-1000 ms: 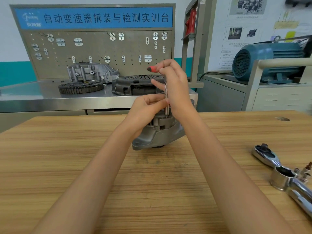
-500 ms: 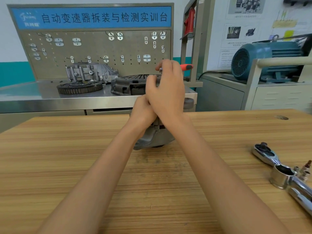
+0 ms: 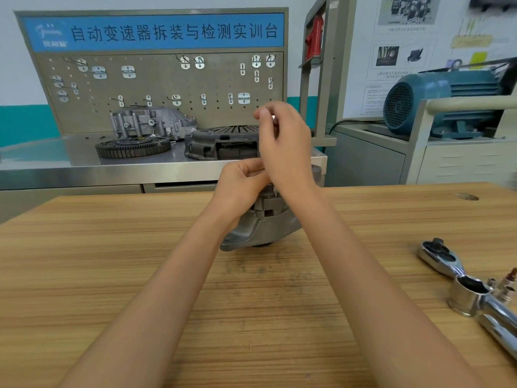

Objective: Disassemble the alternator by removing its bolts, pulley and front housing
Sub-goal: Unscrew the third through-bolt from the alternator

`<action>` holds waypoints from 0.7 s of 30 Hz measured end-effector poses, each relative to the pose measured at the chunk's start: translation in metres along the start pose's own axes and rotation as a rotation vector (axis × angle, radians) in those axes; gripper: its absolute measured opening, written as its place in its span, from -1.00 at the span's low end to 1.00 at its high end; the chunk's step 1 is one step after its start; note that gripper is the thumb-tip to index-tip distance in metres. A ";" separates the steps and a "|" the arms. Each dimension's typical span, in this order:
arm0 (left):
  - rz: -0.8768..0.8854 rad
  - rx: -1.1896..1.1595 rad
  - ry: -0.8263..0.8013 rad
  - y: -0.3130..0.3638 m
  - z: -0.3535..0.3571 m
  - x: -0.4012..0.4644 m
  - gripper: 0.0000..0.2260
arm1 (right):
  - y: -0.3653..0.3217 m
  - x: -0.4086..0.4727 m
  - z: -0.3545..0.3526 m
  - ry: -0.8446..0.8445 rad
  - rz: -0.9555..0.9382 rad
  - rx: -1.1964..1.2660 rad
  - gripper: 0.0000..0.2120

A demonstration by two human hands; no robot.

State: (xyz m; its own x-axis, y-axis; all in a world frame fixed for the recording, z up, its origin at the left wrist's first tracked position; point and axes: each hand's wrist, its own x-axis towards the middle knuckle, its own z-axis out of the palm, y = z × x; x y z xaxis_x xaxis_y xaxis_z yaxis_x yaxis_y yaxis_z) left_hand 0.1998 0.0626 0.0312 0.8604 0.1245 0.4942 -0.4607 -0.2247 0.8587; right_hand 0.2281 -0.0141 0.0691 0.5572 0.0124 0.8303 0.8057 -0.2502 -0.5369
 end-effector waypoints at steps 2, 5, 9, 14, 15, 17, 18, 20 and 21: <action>-0.006 0.011 0.051 0.001 0.003 -0.001 -0.56 | 0.000 -0.002 0.004 0.080 -0.087 -0.387 -0.76; -0.022 0.019 0.090 0.001 0.006 -0.001 -0.46 | 0.001 -0.002 0.006 0.149 -0.081 -0.702 -0.75; -0.032 0.024 0.085 -0.001 0.005 0.001 -0.49 | 0.000 -0.004 0.005 0.167 -0.096 -0.715 -0.66; -0.023 0.024 0.034 0.001 0.005 -0.001 -0.56 | 0.000 0.000 0.003 0.178 -0.061 -0.792 -0.55; -0.020 0.020 0.040 0.002 0.006 -0.001 -0.56 | 0.001 0.001 0.003 0.154 -0.051 -0.794 -0.54; -0.024 0.016 0.065 0.003 0.007 -0.001 -0.53 | 0.000 0.001 0.002 0.109 -0.029 -0.800 -0.56; -0.030 0.019 0.085 0.003 0.007 -0.001 -0.52 | -0.001 0.000 0.002 0.100 -0.027 -0.816 -0.59; -0.036 0.027 0.109 0.003 0.007 -0.001 -0.51 | -0.005 -0.002 0.002 0.120 -0.036 -0.851 -0.66; -0.038 0.029 0.107 0.003 0.008 -0.002 -0.49 | -0.007 -0.003 0.002 0.132 -0.031 -0.851 -0.66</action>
State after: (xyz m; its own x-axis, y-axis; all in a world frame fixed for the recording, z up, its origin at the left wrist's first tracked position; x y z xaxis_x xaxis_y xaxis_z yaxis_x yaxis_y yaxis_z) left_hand 0.1989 0.0544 0.0317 0.8483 0.2356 0.4743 -0.4202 -0.2456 0.8736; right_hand 0.2213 -0.0105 0.0704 0.4674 -0.0681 0.8814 0.3658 -0.8928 -0.2629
